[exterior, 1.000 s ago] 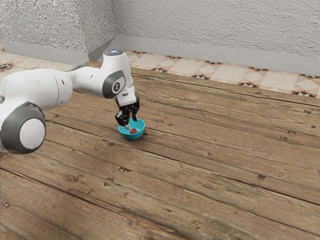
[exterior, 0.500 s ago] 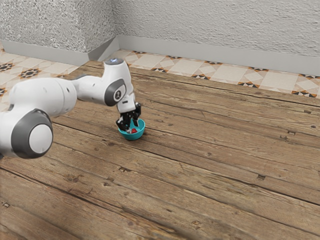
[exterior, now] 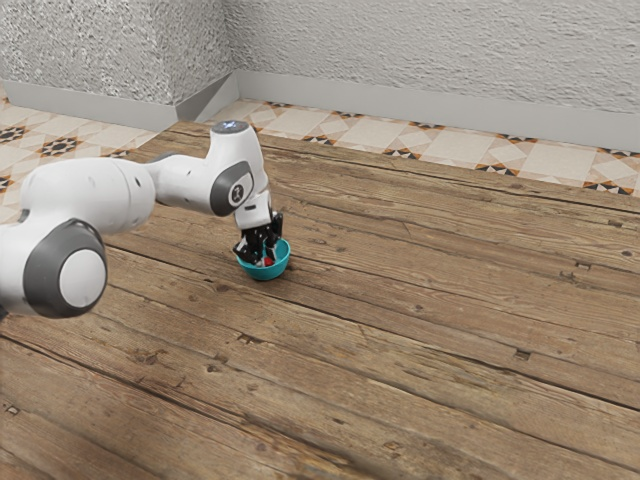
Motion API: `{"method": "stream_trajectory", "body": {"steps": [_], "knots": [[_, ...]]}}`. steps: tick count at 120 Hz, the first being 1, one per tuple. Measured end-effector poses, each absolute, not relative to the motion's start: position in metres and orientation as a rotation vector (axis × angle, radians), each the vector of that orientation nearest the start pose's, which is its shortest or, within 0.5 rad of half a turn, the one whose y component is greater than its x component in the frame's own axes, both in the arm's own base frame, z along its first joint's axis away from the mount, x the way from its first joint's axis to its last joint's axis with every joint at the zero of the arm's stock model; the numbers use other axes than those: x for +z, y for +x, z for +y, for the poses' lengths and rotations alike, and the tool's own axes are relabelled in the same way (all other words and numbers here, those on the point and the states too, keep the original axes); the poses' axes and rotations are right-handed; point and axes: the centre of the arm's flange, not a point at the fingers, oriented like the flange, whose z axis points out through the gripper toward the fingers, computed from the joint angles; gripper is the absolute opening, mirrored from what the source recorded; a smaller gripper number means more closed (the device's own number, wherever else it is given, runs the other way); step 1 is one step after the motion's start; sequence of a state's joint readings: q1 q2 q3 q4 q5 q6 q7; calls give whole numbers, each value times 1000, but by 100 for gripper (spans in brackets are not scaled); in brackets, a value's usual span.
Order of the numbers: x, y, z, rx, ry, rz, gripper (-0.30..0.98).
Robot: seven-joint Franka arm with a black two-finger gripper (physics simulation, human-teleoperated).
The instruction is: Take strawberry from the bowl
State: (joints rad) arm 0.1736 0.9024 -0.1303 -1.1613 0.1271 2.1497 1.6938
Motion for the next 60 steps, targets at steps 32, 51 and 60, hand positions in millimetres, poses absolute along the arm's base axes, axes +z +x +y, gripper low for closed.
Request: {"method": "stream_trajectory", "body": {"steps": [32, 51, 60], "knots": [[343, 752, 61, -109, -2023, 2236, 11], [385, 746, -19, -173, -1913, 2329, 13], [387, 743, -65, -189, -1855, 2390, 13]]}}
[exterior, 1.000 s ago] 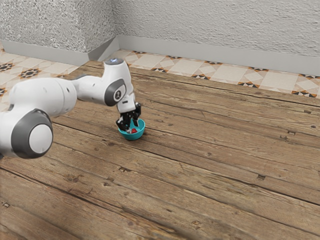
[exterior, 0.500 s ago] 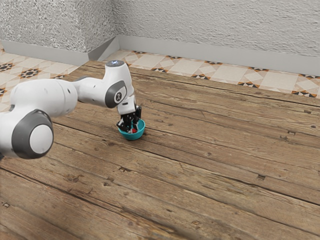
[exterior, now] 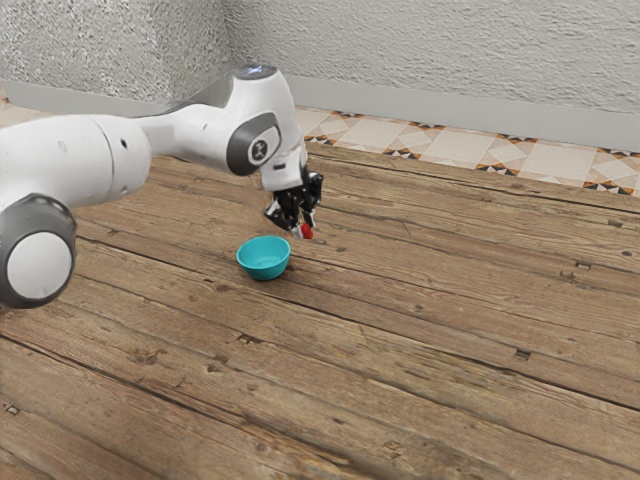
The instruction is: Take strawberry from the bowl
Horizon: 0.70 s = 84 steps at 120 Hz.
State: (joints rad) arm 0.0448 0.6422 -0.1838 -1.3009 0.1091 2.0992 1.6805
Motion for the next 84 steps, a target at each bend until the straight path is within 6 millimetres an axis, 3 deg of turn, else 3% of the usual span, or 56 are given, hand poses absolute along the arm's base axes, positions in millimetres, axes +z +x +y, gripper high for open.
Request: {"method": "stream_trajectory", "body": {"steps": [19, 36, 49, 75, 84], "knots": [[364, 739, -124, -175, -1800, 2476, 13], [322, 739, -133, -141, -1825, 2506, 14], [306, 740, -133, -133, -1841, 2508, 16], [306, 740, -130, -138, -1868, 2480, 49], [338, 733, -118, -136, -1909, 2423, 55]]}}
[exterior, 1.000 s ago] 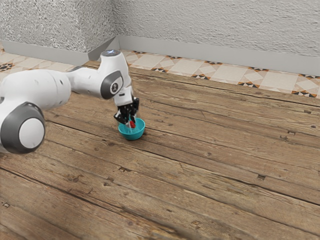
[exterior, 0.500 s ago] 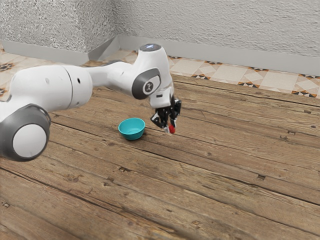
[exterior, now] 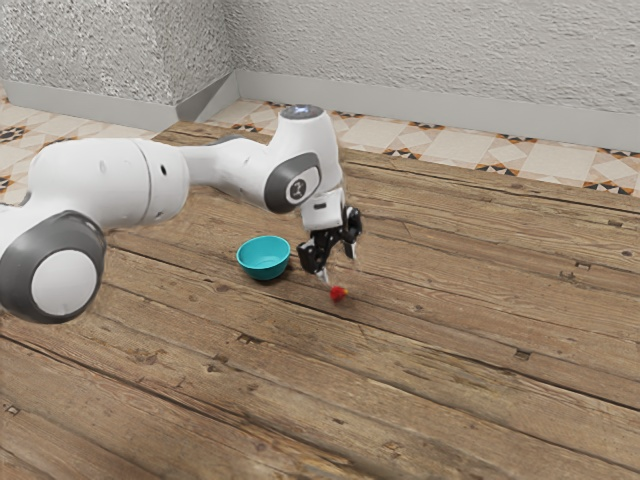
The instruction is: Take strawberry from the bowl
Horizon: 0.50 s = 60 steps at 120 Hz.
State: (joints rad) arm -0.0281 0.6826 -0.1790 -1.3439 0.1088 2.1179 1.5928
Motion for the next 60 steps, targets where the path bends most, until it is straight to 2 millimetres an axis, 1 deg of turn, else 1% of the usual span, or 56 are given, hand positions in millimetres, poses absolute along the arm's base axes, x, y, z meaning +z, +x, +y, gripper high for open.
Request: {"method": "stream_trajectory", "body": {"steps": [11, 21, 34, 40, 44, 48, 54, 60], "knots": [[416, 708, -99, -139, -1982, 2312, 60], [466, 685, -84, -117, -2081, 2212, 63], [550, 636, -55, -85, -2261, 1988, 65], [585, 613, -46, -72, -2351, 1872, 66], [598, 602, -43, -57, -2406, 1808, 66], [605, 595, -42, -38, -2459, 1751, 67], [610, 588, -40, -9, -2533, 1671, 67], [610, 584, -35, 20, -2605, 1587, 67]]}}
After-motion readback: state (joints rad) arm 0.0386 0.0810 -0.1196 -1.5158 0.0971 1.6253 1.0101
